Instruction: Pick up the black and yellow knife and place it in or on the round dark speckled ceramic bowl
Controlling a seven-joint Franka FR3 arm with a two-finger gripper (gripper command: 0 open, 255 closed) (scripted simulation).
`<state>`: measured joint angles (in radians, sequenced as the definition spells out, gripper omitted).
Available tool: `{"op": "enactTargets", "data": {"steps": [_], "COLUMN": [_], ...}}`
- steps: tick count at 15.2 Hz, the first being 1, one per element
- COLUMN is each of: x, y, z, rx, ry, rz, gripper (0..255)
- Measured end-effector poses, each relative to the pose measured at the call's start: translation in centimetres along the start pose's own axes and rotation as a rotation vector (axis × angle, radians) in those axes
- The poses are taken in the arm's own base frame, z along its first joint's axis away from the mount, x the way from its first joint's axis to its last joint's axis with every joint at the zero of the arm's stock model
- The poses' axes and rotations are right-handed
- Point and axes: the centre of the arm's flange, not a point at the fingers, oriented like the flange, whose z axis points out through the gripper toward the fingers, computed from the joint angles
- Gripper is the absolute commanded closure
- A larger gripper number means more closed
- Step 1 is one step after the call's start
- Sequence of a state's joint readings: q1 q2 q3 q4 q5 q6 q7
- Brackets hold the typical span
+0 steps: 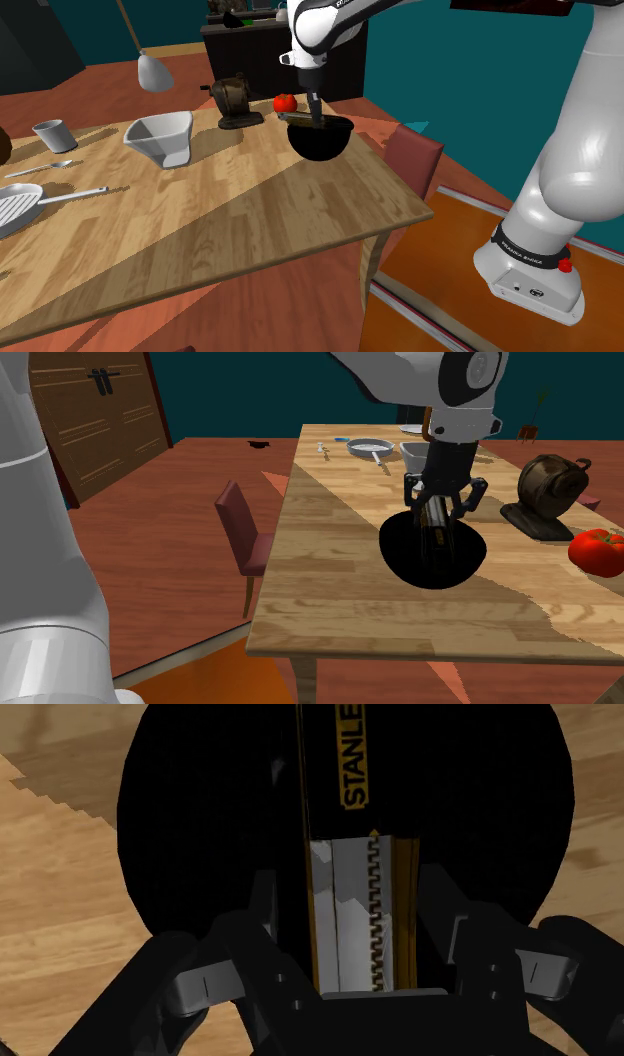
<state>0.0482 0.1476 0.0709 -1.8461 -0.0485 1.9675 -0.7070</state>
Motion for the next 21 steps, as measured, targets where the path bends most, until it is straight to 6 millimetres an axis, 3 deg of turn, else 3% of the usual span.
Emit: {"op": "enactTargets", "data": {"steps": [3,9,10,16,21], "x": [0.0,0.0,0.0,-0.1,0.0], "y": [0.1,0.0,0.1,0.0,0.2], "z": [1.3,1.3,1.3,1.6,-2.9], "rx": [-0.002,-0.005,-0.005,0.0,-0.001], "ry": [0.002,0.006,0.005,0.001,0.002], "rz": [0.0,0.0,0.0,0.0,0.0], "gripper": [255,255,0,0,0]}}
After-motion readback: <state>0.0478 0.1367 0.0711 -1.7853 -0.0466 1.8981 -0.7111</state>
